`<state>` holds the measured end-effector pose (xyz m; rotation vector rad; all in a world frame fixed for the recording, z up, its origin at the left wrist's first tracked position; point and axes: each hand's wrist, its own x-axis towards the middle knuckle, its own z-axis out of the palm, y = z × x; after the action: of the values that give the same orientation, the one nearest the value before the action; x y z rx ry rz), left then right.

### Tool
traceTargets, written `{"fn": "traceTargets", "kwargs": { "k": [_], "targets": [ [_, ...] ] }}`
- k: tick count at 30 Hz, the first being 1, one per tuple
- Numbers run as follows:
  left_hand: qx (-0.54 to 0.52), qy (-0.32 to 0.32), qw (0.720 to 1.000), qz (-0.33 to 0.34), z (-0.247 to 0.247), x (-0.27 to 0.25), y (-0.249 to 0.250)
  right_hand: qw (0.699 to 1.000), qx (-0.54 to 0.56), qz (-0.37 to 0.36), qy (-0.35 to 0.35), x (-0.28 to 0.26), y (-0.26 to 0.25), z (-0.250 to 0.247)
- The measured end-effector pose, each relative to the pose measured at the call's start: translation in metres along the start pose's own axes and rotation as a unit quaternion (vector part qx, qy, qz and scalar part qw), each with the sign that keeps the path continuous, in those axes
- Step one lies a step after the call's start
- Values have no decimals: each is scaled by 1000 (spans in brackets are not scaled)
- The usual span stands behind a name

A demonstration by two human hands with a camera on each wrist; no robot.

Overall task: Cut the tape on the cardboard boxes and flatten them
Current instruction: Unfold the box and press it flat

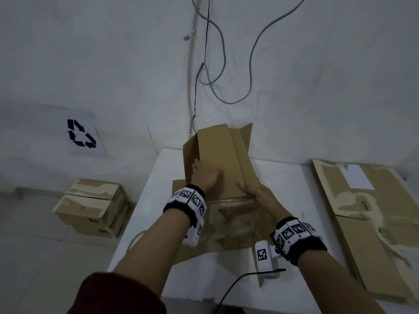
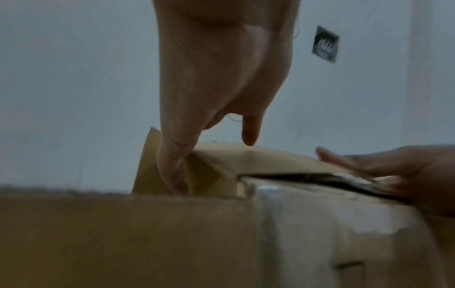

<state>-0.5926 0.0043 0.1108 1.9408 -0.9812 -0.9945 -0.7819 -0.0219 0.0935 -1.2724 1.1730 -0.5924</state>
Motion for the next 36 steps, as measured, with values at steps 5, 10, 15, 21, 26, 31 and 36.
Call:
{"fn": "traceTargets", "kwargs": {
  "k": [5,10,15,21,26,31,36],
  "targets": [
    [65,44,996,33,7,22,-13,996,-52,-64,39,24,-6,2],
    [36,-2,998,54,12,37,-36,966,-256,-45,1,68,-7,12],
    [27,-101,992,71,-5,59,-54,965,-260,19,0,103,-15,14],
    [56,-1,998,28,-10,78,-78,900,-411,41,-140,124,-9,4],
    [6,84,993,-78,0,62,-124,905,-394,20,-156,122,42,10],
    [-103,69,973,-194,3,55,-162,914,-403,23,-28,103,79,17],
    [-124,240,944,-188,8,51,-193,982,-111,40,148,93,111,29]
  ]
}}
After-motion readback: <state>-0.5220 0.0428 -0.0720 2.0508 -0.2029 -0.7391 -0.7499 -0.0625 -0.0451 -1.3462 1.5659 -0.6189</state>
